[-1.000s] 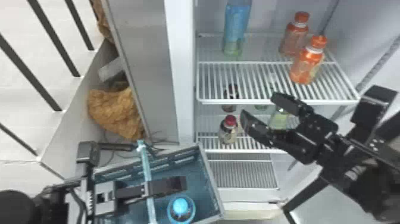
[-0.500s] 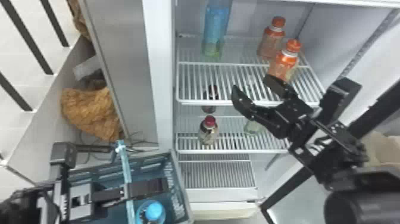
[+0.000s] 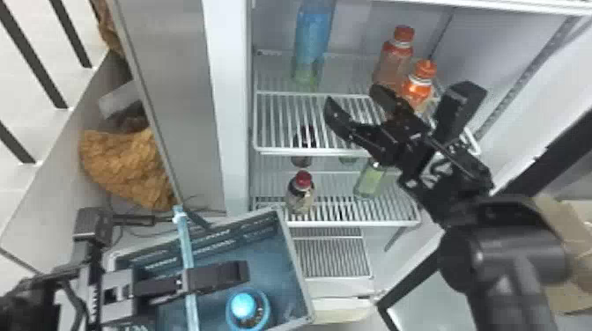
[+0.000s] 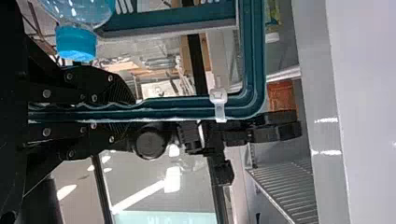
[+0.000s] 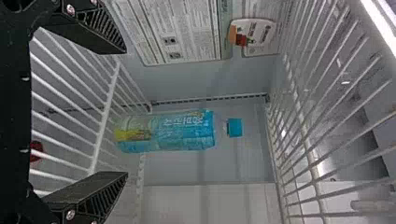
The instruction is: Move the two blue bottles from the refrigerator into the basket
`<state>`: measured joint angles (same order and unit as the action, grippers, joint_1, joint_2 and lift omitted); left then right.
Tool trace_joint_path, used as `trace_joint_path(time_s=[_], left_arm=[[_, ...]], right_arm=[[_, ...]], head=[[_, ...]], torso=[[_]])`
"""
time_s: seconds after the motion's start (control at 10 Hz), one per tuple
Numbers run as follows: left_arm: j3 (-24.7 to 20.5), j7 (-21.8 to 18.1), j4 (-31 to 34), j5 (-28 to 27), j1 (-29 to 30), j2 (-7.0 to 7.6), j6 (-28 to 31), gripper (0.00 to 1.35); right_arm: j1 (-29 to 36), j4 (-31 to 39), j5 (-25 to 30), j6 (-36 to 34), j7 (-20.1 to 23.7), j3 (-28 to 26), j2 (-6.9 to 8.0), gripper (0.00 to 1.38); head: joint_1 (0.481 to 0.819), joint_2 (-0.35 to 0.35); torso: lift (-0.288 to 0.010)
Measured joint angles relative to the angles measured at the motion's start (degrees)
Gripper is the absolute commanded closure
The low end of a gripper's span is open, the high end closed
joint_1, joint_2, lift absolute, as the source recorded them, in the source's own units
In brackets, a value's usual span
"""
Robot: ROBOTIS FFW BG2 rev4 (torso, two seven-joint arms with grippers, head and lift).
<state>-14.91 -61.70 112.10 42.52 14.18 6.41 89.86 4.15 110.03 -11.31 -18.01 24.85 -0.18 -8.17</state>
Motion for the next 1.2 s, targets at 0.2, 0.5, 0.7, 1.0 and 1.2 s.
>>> trace_joint_path(time_s=[0.2,0.5,0.7,1.0,1.2], left_arm=[[0.2,0.0,-0.3,0.1,-0.1,0.00,0.0,1.20],[0.7,0.1,-0.7,0.4,-0.7,0.19,0.0,1.20],[1.0,0.1,-1.0,0.6,-1.0,0.36,0.0,1.20],[1.2,0.1,-1.1,0.8,-1.4,0.55,0.0,1.20],[1.6,0.1,-1.4,1.0,-1.9,0.68,0.0,1.20]], right_arm=[[-5.5,-6.0,-0.1,1.1,-1.4,1.9,0.17,0.11],[-14.3,-16.1,-1.0,1.9,-2.7,4.6,0.53,0.10],[-19.5,-22.0,-1.9,2.6,-3.4,6.4,0.53,0.10],[-24.8,-28.1,-2.7,2.9,-5.1,8.8,0.70,0.10],[-28.3,-32.1,-2.7,3.2,-6.2,10.3,0.82,0.10]], head=[[0.695,-0.103],[0.695,-0.083],[0.695,-0.074],[0.695,-0.059],[0.695,-0.055]], torso=[[-0.010],[-0.010],[-0.010],[-0.010],[-0.010]])
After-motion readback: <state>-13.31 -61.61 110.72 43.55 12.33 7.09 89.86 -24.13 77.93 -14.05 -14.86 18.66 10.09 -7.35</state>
